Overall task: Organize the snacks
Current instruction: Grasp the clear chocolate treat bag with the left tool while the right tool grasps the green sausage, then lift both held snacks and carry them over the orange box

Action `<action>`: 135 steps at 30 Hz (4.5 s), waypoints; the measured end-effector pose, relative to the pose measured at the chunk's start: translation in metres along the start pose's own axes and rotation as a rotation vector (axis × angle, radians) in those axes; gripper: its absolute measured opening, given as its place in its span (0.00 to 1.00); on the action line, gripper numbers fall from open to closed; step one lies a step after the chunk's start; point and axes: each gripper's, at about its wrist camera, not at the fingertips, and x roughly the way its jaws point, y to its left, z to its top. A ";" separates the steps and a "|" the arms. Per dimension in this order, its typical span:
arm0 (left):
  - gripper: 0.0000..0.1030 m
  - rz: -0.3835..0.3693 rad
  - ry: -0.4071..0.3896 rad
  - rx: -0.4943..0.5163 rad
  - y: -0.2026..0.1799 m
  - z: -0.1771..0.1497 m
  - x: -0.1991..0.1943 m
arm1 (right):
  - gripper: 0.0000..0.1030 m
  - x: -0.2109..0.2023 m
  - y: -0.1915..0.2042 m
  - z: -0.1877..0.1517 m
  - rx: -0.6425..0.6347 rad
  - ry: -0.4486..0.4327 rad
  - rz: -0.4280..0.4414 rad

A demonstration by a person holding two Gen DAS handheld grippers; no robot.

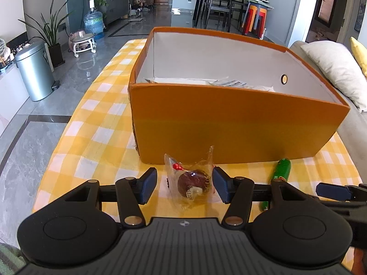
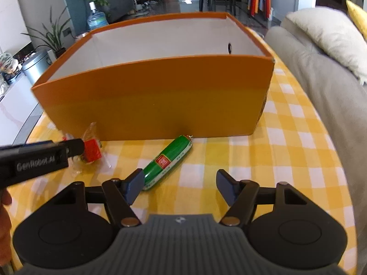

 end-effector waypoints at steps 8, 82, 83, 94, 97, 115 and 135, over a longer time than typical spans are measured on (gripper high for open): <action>0.64 -0.016 0.017 0.002 -0.002 0.001 0.009 | 0.64 0.022 0.004 0.014 0.063 0.052 0.004; 0.43 -0.143 0.107 0.072 -0.034 -0.013 0.002 | 0.19 0.022 -0.023 -0.001 -0.066 0.055 0.038; 0.43 -0.150 0.106 0.071 -0.035 -0.012 0.000 | 0.19 0.020 -0.023 -0.001 -0.065 0.056 0.038; 0.43 -0.164 0.106 0.064 -0.048 -0.012 -0.022 | 0.19 -0.005 -0.021 -0.001 -0.064 0.050 0.050; 0.43 -0.159 0.086 0.062 -0.049 -0.010 -0.029 | 0.19 -0.014 -0.020 -0.001 -0.064 0.039 0.050; 0.43 -0.132 -0.020 0.077 -0.057 0.054 -0.068 | 0.19 -0.076 -0.022 0.036 -0.082 -0.107 0.031; 0.43 -0.123 0.035 0.198 -0.079 0.155 -0.001 | 0.19 -0.040 -0.019 0.149 -0.251 -0.126 -0.071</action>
